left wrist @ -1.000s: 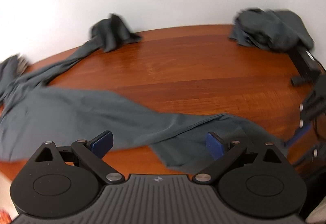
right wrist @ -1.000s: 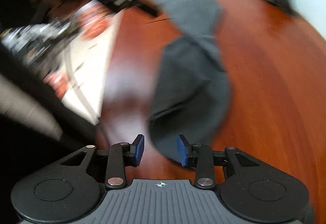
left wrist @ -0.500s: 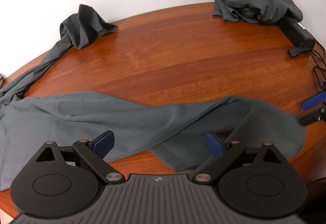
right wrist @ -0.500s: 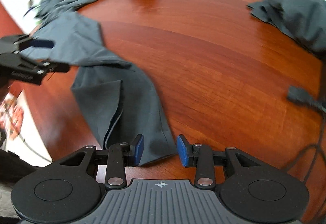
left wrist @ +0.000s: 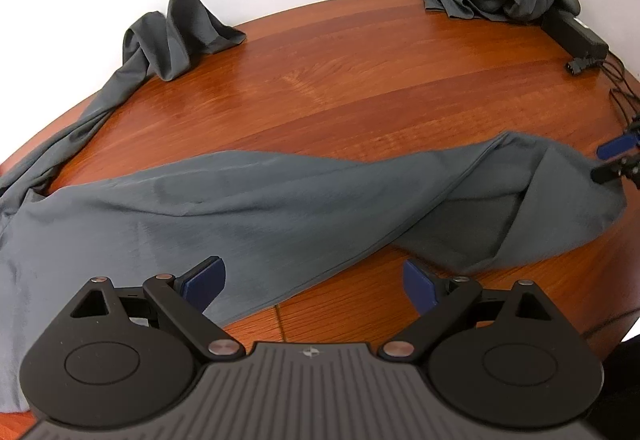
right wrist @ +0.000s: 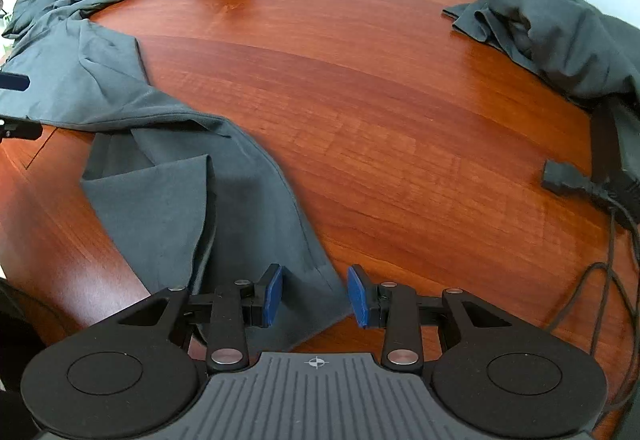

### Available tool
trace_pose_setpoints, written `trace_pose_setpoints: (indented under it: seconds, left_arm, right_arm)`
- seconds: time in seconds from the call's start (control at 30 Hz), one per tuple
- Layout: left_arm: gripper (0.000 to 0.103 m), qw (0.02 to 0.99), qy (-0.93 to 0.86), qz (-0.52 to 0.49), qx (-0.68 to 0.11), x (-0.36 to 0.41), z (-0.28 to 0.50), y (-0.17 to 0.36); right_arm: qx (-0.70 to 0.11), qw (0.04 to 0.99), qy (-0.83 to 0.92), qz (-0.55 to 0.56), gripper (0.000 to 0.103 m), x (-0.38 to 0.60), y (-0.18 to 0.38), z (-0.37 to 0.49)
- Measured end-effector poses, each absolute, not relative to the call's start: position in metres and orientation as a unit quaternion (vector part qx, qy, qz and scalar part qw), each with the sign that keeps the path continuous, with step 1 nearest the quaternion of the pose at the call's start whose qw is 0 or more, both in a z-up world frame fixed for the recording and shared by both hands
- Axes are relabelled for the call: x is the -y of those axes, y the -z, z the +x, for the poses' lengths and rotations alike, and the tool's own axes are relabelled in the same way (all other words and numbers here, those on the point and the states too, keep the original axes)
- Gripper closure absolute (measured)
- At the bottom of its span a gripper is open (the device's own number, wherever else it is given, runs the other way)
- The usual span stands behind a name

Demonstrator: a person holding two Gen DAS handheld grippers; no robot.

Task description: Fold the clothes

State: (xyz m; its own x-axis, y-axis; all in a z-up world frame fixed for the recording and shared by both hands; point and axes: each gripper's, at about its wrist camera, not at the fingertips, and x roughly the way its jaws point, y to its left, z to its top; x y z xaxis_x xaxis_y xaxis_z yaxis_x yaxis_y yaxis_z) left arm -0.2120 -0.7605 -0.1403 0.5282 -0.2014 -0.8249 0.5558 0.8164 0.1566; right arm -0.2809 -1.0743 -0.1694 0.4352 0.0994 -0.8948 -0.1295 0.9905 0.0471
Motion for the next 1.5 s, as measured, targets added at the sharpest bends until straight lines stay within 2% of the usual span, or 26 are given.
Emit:
trace_pose_setpoints:
  seconds: [0.1,0.17,0.27,0.33,0.47,0.7,0.87,0.93,0.97,1.03,1.13,1.33,1.5]
  left_arm:
    - [0.006,0.846,0.234,0.207,-0.431,0.760,-0.209,0.145]
    - [0.006,0.843,0.244,0.213,-0.429,0.765,-0.207,0.148]
    - [0.006,0.838,0.259,0.221,-0.426,0.772,-0.205,0.153]
    - [0.011,0.834,0.269,0.227,-0.424,0.777,-0.204,0.156]
    - [0.023,0.829,0.287,0.241,-0.416,0.789,-0.204,0.162]
    - [0.036,0.822,0.304,0.256,-0.408,0.803,-0.201,0.172]
    - [0.038,0.830,0.283,0.262,-0.402,0.804,-0.191,0.176]
    - [0.051,0.838,0.271,0.261,-0.396,0.800,-0.186,0.175]
    - [0.055,0.841,0.265,0.260,-0.393,0.799,-0.183,0.175]
    - [0.074,0.848,0.253,0.259,-0.387,0.795,-0.178,0.174]
    - [0.091,0.871,0.228,0.239,-0.365,0.796,-0.173,0.164]
    - [0.094,0.908,0.216,0.171,-0.315,0.777,-0.161,0.123]
    - [0.094,0.886,0.265,0.146,-0.351,0.768,-0.158,0.119]
  right_arm:
    - [-0.529,0.846,-0.068,-0.020,0.068,1.073,0.171,-0.279]
    - [-0.531,0.844,-0.074,-0.011,0.081,1.074,0.169,-0.278]
    - [-0.535,0.841,-0.080,0.015,0.091,1.078,0.164,-0.278]
    - [-0.533,0.842,-0.079,0.017,0.093,1.077,0.157,-0.279]
    - [-0.513,0.855,-0.073,0.004,0.094,1.072,0.127,-0.282]
    - [-0.467,0.881,-0.070,-0.018,0.094,1.066,0.064,-0.278]
    - [-0.430,0.898,-0.082,-0.052,0.094,1.057,0.026,-0.269]
    - [-0.422,0.899,-0.085,-0.075,0.094,1.053,0.017,-0.262]
    - [-0.418,0.900,-0.087,-0.087,0.094,1.051,0.012,-0.258]
    - [-0.417,0.898,-0.091,-0.105,0.094,1.052,0.011,-0.247]
    - [-0.414,0.893,-0.084,-0.154,0.094,1.051,0.016,-0.225]
    - [-0.346,0.912,-0.057,-0.213,0.094,1.049,-0.002,-0.205]
    - [-0.392,0.893,-0.086,-0.204,0.094,1.060,0.027,-0.234]
